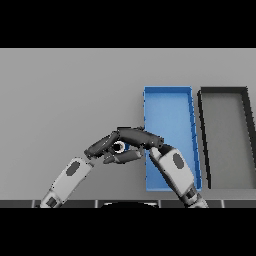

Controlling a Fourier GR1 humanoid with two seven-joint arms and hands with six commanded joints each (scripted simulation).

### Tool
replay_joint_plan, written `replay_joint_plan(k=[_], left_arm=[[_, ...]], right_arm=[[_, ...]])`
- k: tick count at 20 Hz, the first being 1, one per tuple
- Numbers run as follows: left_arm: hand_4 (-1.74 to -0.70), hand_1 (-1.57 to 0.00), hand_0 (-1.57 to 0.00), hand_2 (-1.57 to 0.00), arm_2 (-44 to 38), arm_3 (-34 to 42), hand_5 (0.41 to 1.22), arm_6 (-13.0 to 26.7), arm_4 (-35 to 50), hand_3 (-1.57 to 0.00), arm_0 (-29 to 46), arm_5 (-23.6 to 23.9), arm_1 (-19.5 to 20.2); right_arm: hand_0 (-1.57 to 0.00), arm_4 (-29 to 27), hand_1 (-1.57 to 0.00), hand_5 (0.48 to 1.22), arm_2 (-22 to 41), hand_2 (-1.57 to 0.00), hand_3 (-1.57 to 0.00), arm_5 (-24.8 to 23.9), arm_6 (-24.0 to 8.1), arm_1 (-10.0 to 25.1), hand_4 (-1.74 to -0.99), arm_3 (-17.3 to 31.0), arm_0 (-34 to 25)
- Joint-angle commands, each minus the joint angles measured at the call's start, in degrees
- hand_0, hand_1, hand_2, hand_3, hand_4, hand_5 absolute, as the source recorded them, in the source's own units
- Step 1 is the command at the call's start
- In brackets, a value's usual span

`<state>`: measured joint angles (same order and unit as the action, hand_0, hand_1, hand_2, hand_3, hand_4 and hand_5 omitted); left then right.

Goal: Pick up the blue pipe and place it into the blue bin.

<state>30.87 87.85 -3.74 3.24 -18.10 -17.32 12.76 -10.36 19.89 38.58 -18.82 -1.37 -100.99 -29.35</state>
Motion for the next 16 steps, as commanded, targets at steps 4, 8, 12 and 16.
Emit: replay_joint_plan(k=[4,8,12,16], left_arm=[[-0.88,-0.01,-0.02,-0.01,-0.1,1.7,0.605,6.0,1.5,-0.01,0.9,1.1,0.3],[-0.87,0.0,-0.01,-0.01,0.4,1.3,0.543,6.7,0.7,0.0,1.0,1.6,0.2],[-0.86,0.0,0.0,0.0,0.4,1.6,0.515,7.0,1.2,0.0,1.7,1.0,0.8],[-0.86,0.0,0.0,0.0,0.8,1.8,0.493,6.5,0.5,0.0,2.0,1.0,1.0]], right_arm=[[-1.57,-2.6,-1.57,1.22,-2.0,-1.57,-1.57,-0.4,-4.3,-2.2,-1.492,0.1,-0.7],[-1.57,-18.4,-1.57,1.221,-6.1,-1.57,-1.57,-4.8,-13.6,-4.7,-1.493,0.2,-3.9],[-1.57,-27.0,-1.57,1.221,-6.5,-1.57,-1.57,-12.5,-16.0,0.5,-1.492,-0.6,-10.4],[-1.57,-29.7,-1.57,1.221,-9.1,-1.57,-1.57,-16.9,-14.2,4.8,-1.494,0.2,-20.9]])
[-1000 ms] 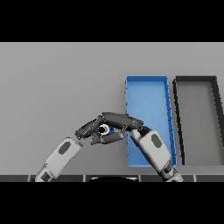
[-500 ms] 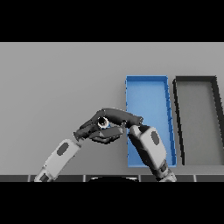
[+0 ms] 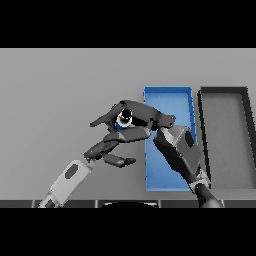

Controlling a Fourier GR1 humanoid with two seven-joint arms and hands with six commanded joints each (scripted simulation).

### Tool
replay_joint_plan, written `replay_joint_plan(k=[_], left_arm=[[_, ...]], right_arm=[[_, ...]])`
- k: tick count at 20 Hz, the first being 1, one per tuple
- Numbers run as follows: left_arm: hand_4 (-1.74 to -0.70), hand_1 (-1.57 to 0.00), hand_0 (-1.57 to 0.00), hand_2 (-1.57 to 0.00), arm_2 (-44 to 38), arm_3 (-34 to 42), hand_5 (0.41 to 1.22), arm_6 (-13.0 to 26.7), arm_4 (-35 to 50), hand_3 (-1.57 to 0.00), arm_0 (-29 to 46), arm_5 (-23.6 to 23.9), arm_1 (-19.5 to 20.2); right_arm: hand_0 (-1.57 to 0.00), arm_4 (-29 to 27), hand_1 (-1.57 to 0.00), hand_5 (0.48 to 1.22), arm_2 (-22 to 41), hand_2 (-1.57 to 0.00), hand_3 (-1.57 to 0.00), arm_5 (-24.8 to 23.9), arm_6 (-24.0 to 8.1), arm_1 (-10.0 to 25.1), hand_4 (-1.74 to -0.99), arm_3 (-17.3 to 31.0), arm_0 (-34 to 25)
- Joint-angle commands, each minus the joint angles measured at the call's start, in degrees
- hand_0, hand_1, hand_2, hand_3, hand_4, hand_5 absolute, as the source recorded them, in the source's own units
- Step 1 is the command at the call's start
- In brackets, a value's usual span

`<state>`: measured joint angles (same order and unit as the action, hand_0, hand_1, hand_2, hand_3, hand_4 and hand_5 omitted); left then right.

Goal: Pick up the blue pipe and place it into the blue bin.

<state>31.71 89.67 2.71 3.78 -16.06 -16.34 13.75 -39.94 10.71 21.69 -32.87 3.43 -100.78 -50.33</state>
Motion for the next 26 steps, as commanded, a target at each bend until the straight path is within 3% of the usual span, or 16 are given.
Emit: replay_joint_plan(k=[1,5,7,10,17,21,24,26], left_arm=[[-0.87,0.0,0.0,0.0,0.0,-0.5,0.486,0.2,0.0,0.0,-0.3,0.0,-0.4],[-0.86,0.0,0.0,0.0,-0.7,0.6,0.484,1.0,1.0,0.0,-0.3,-0.4,0.7],[-0.85,0.0,0.0,0.0,-0.6,0.6,0.484,1.7,0.7,0.0,-0.3,-0.1,0.6],[-0.84,0.0,0.0,0.0,-0.5,1.7,0.474,1.3,0.1,0.0,0.5,0.4,1.3],[-0.83,0.0,0.0,0.0,-0.7,1.7,0.462,1.0,-0.9,0.0,0.9,0.8,2.3],[-0.83,0.0,0.0,0.0,-0.9,2.3,0.468,1.1,-0.6,0.0,0.5,0.6,2.5],[-0.83,0.0,0.0,0.0,-0.2,2.3,0.47,1.5,-0.8,0.0,1.3,0.6,2.0],[-0.83,0.0,0.0,0.0,-0.7,2.3,0.47,2.0,-0.7,0.0,0.8,1.0,1.9]], right_arm=[[-1.57,-0.5,-1.57,1.221,-1.7,-1.57,-1.57,0.6,0.9,1.0,-1.495,1.4,-2.7],[-1.57,2.8,-1.57,1.221,-8.4,-1.57,-1.57,-3.7,3.7,4.1,-1.497,8.7,-9.9],[-1.57,6.5,-1.57,1.221,-10.9,-1.57,-1.57,-3.9,5.3,6.1,-1.498,13.2,-11.2],[-1.57,10.9,-1.57,1.221,-15.0,-1.57,-1.57,-3.4,5.3,9.4,-1.498,20.5,-10.6],[-1.57,16.2,-1.57,1.221,-20.8,-1.57,-1.57,-4.3,1.8,11.7,-1.499,27.2,-1.6],[-1.57,19.7,-1.57,1.221,-21.0,-1.57,-1.57,-6.6,-1.8,10.1,-1.499,25.8,6.6],[-1.57,21.7,-1.57,1.221,-17.6,-1.57,-1.57,-12.1,-2.1,11.6,-1.499,27.6,11.2],[-1.57,20.0,-1.57,1.221,-13.5,-1.57,-1.08,-13.8,-2.1,14.1,-1.586,27.8,14.6]])
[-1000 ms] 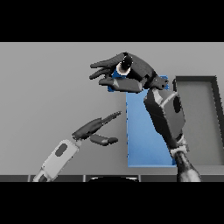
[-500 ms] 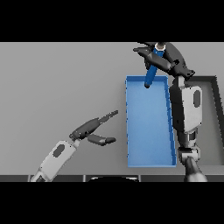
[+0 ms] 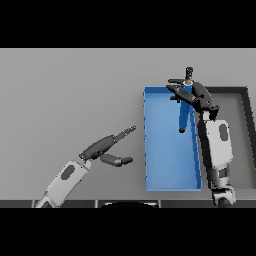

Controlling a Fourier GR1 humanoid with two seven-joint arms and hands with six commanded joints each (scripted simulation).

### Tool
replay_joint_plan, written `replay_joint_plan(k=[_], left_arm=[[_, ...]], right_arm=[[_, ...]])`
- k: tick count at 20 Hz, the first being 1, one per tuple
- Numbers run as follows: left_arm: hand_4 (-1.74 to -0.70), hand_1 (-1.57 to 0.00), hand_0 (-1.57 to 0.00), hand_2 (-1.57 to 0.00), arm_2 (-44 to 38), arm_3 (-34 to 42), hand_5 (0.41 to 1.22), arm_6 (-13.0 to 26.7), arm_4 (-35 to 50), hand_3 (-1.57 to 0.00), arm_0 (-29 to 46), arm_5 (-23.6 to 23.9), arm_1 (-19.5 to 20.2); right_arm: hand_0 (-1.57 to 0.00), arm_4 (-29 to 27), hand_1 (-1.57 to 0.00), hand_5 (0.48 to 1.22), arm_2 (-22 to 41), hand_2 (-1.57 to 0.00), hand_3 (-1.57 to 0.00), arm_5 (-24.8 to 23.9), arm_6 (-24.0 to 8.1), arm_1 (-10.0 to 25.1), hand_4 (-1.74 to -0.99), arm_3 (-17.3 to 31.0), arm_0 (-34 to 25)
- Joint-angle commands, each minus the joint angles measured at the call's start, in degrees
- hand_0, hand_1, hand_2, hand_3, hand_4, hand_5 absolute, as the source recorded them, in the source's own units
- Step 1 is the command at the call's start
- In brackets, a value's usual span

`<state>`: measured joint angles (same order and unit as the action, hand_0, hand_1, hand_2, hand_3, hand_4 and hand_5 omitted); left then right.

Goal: Pick up the blue pipe and place it into the blue bin.

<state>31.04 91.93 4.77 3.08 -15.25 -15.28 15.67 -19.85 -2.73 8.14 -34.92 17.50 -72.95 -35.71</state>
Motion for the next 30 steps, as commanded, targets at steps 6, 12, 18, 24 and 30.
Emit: replay_joint_plan(k=[6,12,18,24,30], left_arm=[[-0.83,0.0,0.0,0.0,0.5,0.4,0.474,0.4,-0.1,0.0,0.0,0.1,-0.4],[-0.83,0.0,0.0,0.0,0.4,1.2,0.477,0.4,0.0,0.0,0.4,0.0,0.3],[-0.83,0.0,0.0,0.0,0.8,1.3,0.472,0.2,-0.1,0.0,0.8,0.0,0.0],[-0.83,0.0,0.0,0.0,0.6,1.2,0.472,1.2,-0.3,0.0,0.2,0.5,-0.2],[-0.83,0.0,0.0,0.0,1.6,1.4,0.473,-1.3,-2.1,0.0,2.6,0.8,0.6]], right_arm=[[-1.57,-8.1,-1.57,1.199,16.2,-1.57,-1.01,-8.2,0.0,8.9,-1.583,3.0,4.7],[-0.48,-30.2,-0.45,1.139,37.1,-0.44,-0.26,-16.6,0.0,19.0,-1.264,5.7,-0.9],[-0.15,-25.2,-0.12,0.907,43.2,-0.11,-0.07,-13.0,0.0,23.5,-1.192,0.8,-2.7],[-0.04,-24.6,-0.03,0.795,44.7,-0.03,-0.02,-14.0,0.3,23.8,-1.182,1.2,-3.6],[-0.02,-24.5,-0.01,0.767,44.8,-0.01,-0.01,-14.3,0.1,23.9,-1.186,0.4,-3.9]])
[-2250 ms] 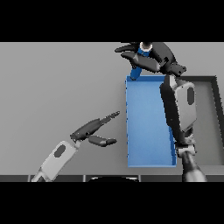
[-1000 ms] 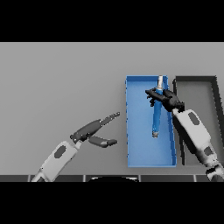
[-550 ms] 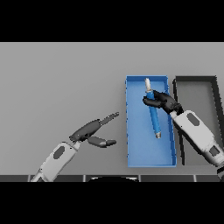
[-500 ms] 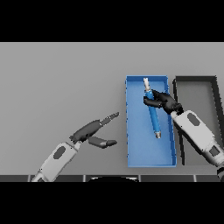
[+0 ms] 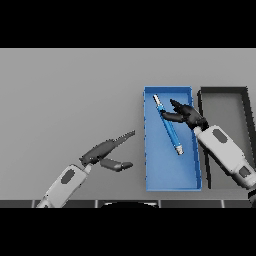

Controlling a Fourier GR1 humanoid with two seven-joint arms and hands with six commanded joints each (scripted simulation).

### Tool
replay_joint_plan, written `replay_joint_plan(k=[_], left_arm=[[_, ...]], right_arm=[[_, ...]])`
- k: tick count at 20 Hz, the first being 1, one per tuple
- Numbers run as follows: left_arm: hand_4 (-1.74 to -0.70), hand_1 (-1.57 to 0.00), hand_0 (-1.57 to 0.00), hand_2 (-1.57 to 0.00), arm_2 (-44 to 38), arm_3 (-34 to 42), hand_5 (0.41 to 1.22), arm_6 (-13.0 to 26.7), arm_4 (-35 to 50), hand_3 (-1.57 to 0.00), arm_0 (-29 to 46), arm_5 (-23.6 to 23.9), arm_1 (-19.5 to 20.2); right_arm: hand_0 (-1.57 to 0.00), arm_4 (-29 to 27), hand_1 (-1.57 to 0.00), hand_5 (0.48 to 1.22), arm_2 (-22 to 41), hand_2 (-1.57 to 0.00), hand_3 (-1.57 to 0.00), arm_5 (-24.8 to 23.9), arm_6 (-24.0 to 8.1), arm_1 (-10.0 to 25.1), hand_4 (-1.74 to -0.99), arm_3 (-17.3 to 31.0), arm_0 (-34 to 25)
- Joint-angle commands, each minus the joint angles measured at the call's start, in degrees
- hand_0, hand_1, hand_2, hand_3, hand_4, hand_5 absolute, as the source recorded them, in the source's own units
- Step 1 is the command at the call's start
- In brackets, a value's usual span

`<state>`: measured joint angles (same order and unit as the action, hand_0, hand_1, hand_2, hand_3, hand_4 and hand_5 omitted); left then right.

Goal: Pick up the blue pipe and place it into the blue bin.

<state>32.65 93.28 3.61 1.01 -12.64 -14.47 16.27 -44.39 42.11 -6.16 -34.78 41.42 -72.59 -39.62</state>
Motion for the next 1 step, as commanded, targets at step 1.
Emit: replay_joint_plan(k=[1], left_arm=[[-0.83,0.0,0.0,0.0,-0.2,-0.9,0.474,-0.5,-0.2,0.0,0.1,0.0,0.2]], right_arm=[[-0.02,0.3,-0.01,0.769,0.3,-0.01,-0.01,0.4,0.0,0.0,-1.186,0.3,0.0]])
